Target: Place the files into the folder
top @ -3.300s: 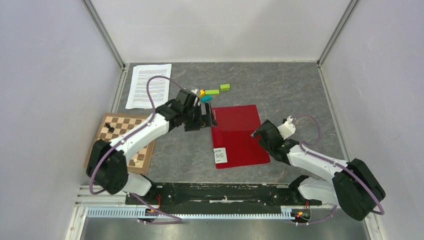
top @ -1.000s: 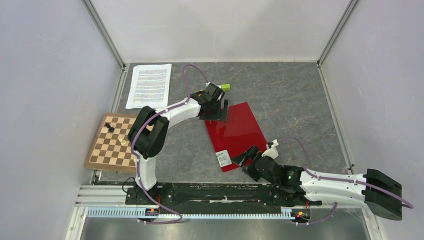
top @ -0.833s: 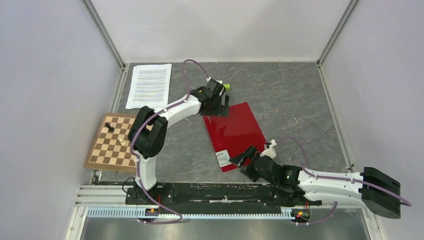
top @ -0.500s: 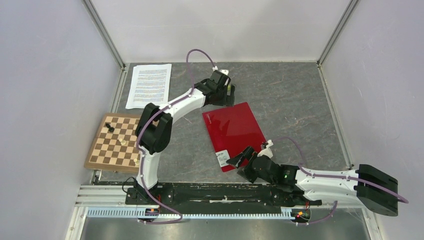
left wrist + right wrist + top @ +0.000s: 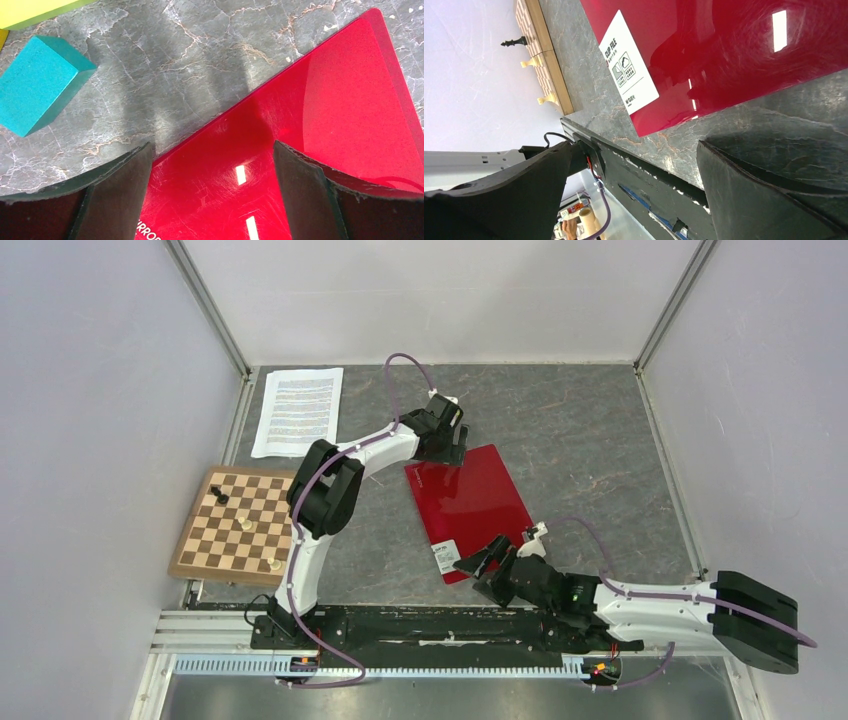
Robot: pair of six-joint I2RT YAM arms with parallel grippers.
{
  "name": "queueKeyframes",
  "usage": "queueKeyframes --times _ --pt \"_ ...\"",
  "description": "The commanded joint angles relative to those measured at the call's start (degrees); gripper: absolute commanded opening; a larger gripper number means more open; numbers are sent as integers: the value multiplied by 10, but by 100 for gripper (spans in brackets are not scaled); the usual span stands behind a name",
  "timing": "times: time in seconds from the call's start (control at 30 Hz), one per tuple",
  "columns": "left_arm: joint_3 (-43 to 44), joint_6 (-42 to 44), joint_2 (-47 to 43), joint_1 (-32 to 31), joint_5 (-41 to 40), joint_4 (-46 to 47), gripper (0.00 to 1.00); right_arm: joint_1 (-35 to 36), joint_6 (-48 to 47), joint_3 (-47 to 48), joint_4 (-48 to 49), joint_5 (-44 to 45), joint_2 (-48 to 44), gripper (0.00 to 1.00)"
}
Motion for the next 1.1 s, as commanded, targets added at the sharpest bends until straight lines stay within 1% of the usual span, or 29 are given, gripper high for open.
queueKeyframes --times 0.0,0.27,0.47,0.7,0.8,1.07 --pt "-9 9 -2 3 -6 19 96 5 0 -2 54 -8 12 99" --pt "-14 4 -1 3 -9 15 96 12 9 -13 106 17 21 99" --pt "-11 0 0 4 -6 8 96 18 21 -20 145 28 57 99" --pt "-10 -1 -3 6 -6 -4 96 26 51 -49 222 59 80 99" --pt "-12 -4 -7 7 -5 -10 96 28 59 -72 233 77 78 99" --pt "-23 -32 -22 15 8 -17 94 30 76 -85 248 111 91 99"
